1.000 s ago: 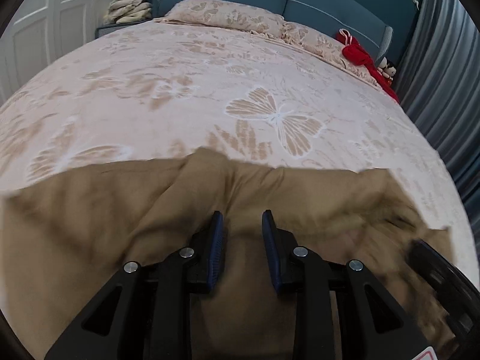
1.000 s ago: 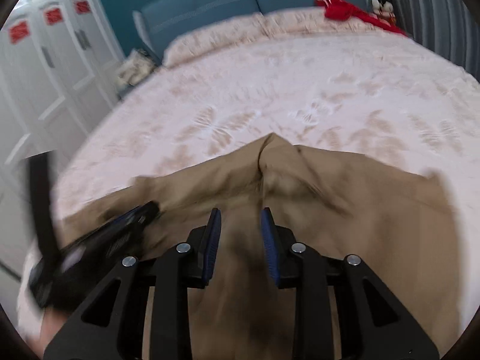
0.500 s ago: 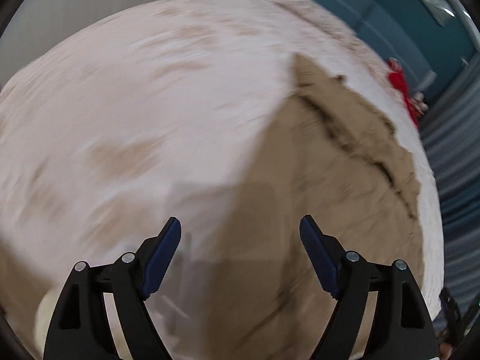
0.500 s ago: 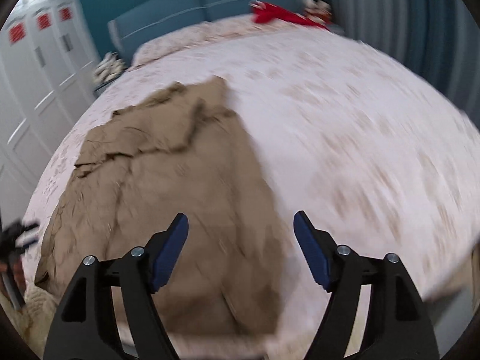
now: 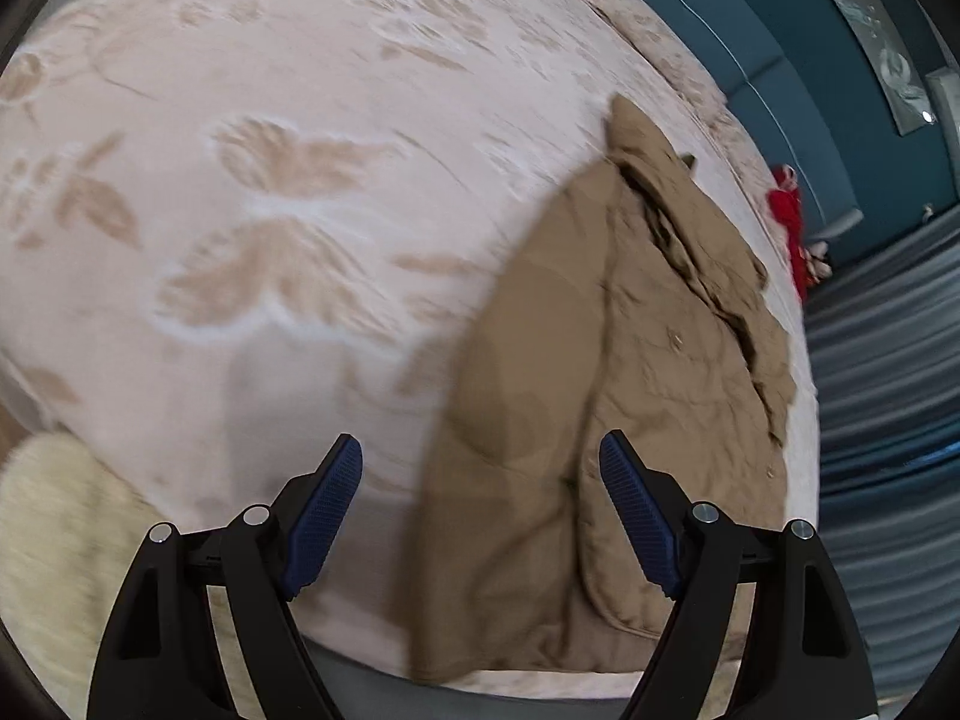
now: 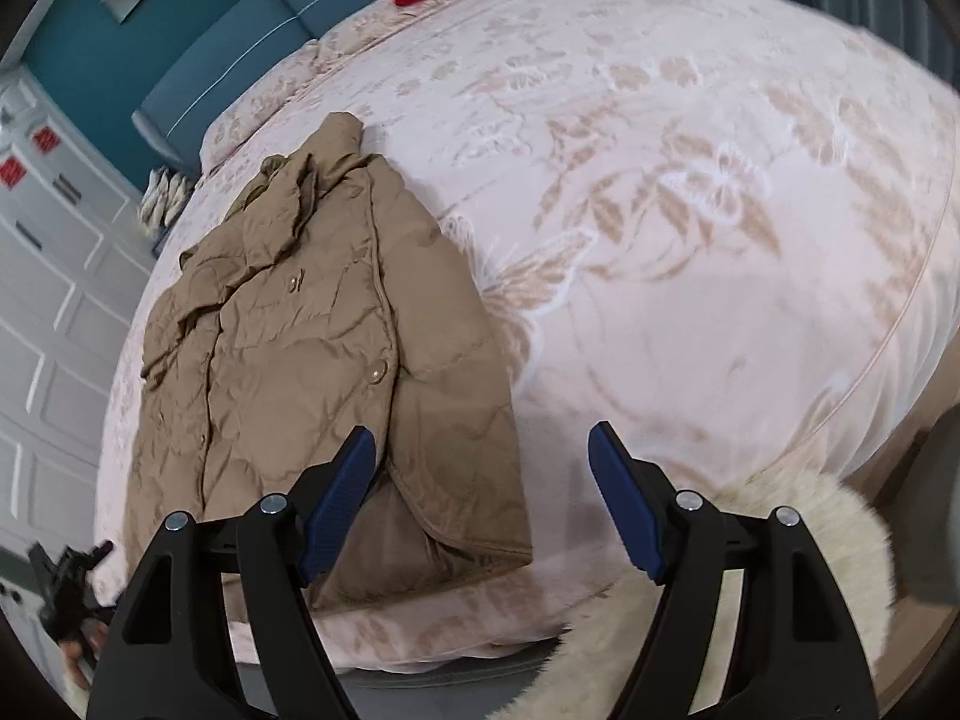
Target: Fold large clothes
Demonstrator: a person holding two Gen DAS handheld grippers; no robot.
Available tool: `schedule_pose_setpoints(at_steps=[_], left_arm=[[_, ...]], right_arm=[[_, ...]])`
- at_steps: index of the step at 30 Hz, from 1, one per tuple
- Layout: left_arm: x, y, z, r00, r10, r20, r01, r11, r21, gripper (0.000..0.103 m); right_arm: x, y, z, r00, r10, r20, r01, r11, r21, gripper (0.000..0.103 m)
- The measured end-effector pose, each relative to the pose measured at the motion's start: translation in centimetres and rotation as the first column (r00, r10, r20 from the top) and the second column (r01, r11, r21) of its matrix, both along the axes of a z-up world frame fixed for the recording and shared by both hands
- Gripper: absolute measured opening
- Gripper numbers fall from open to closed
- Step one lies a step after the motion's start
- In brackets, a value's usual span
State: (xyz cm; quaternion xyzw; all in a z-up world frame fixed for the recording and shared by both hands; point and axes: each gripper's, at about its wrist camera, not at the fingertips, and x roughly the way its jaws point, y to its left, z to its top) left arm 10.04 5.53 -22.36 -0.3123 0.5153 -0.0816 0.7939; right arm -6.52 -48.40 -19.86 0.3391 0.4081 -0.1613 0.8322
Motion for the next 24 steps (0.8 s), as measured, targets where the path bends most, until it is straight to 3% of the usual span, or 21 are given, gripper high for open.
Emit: schedule_pose_setpoints(at_steps=[4,7,9,10,11,12,16,19,24], left_arm=[[-0.1,-1.7,-0.5,1.000,-0.028,-0.011,0.028,1.000,-0.011,0.079],[-0.4,-2.5,-0.2,1.000,-0.029,0.004,0.029,1.000,-0.009,0.074],[-0.5,-2.9,0.3,0.999,-0.041,0.021,0.041,0.999,0.005,0.045],[-0.6,-3.0,0.5,0.998,-0.052,0.027,0.052,0.999,0.014,0.035],[-0.7,-3.0,0.8,0.998,-0.062,0.033,0.061,0.998,0.024,0.015],[-0.7,-2.9,1.1,0.997,-0.070,0.041,0.069,0.997,0.030,0.007],[-2.0,-2.1,3.7,0.990,-0.080,0.112,0.080,0.997,0.003,0.002],[-3.2,-1.5,6.3,0.982,-0.114,0.149,0.113,0.993,0.013,0.002],[-7.8,1.1,12.4,0.951,-0.244,0.189,0.233,0.969,0.079,0.001]], right_arm=[[0.5,0.5,-1.3,1.000,0.001,0.000,-0.001,0.996,0.087,0.071],[0.9,1.4,-1.5,1.000,0.006,0.015,-0.008,0.994,0.111,0.054],[1.1,1.8,-1.1,0.999,0.028,0.020,-0.029,0.996,0.079,0.028],[1.1,2.1,-0.6,0.999,0.037,0.020,-0.038,0.998,0.052,0.011],[0.9,2.2,-0.3,0.999,0.040,0.033,-0.042,0.998,0.050,0.008],[0.8,2.3,0.3,0.998,0.043,0.049,-0.045,0.998,0.049,0.007],[-0.1,2.8,3.2,0.991,0.091,0.103,-0.093,0.996,0.015,0.004],[-1.1,3.8,6.1,0.976,0.185,0.114,-0.182,0.983,-0.040,0.004],[-6.1,6.5,13.4,0.905,0.414,0.096,-0.397,0.904,-0.158,0.004]])
